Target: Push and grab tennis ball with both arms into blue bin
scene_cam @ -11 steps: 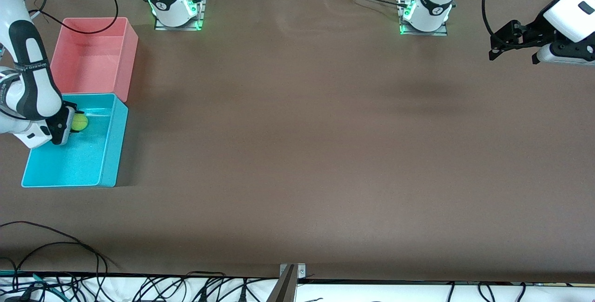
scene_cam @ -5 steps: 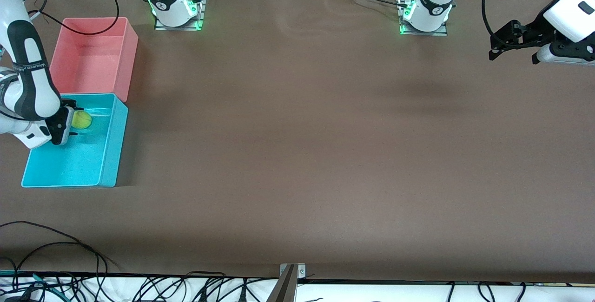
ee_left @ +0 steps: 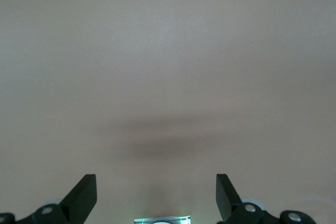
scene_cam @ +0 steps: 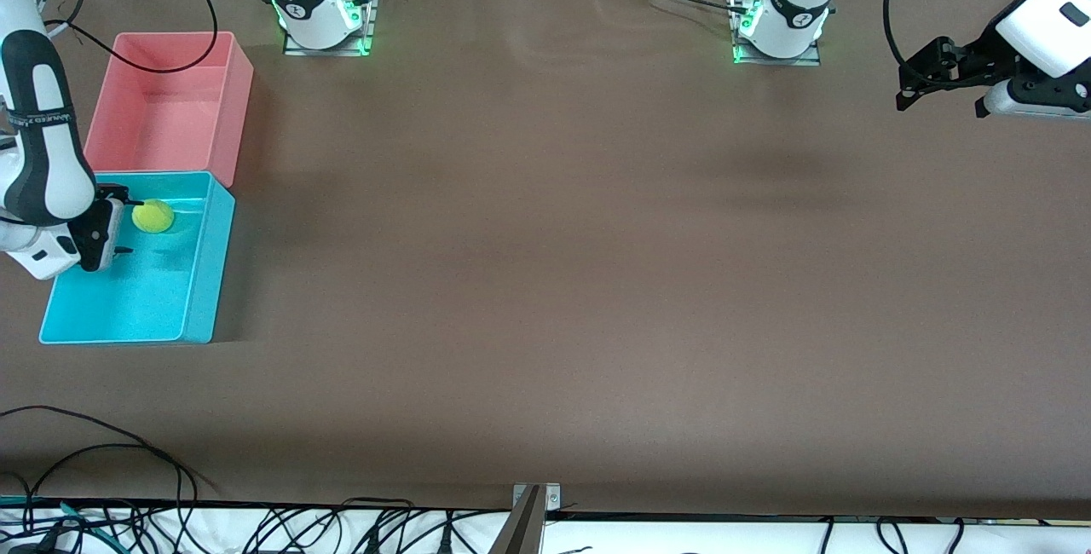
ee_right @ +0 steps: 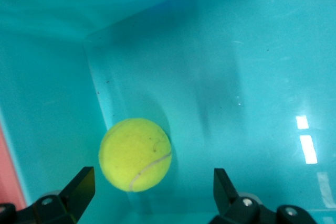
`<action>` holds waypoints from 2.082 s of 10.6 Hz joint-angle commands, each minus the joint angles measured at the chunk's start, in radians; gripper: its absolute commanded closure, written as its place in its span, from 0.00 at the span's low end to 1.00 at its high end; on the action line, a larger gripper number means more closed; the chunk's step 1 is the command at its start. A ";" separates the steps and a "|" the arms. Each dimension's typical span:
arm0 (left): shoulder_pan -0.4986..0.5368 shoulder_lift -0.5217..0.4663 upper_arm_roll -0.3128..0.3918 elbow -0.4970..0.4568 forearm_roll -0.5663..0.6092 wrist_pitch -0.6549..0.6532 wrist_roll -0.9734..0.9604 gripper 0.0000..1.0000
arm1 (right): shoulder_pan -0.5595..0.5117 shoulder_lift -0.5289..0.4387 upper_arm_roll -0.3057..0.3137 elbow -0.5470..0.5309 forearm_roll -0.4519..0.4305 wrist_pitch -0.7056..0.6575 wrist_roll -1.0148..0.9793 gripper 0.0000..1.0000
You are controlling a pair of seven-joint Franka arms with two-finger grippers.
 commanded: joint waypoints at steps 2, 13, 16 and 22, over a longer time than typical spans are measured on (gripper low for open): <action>-0.003 0.011 0.000 0.032 0.010 -0.029 -0.007 0.00 | 0.000 -0.016 0.005 0.090 0.016 -0.158 0.038 0.00; -0.003 0.011 0.000 0.032 0.010 -0.029 -0.007 0.00 | 0.028 -0.084 0.081 0.427 0.013 -0.431 0.385 0.00; -0.003 0.011 0.000 0.032 0.010 -0.029 -0.007 0.00 | 0.028 -0.105 0.081 0.469 0.026 -0.506 0.614 0.00; -0.003 0.011 -0.002 0.032 0.010 -0.030 -0.007 0.00 | 0.159 -0.127 0.078 0.461 -0.211 -0.569 1.296 0.00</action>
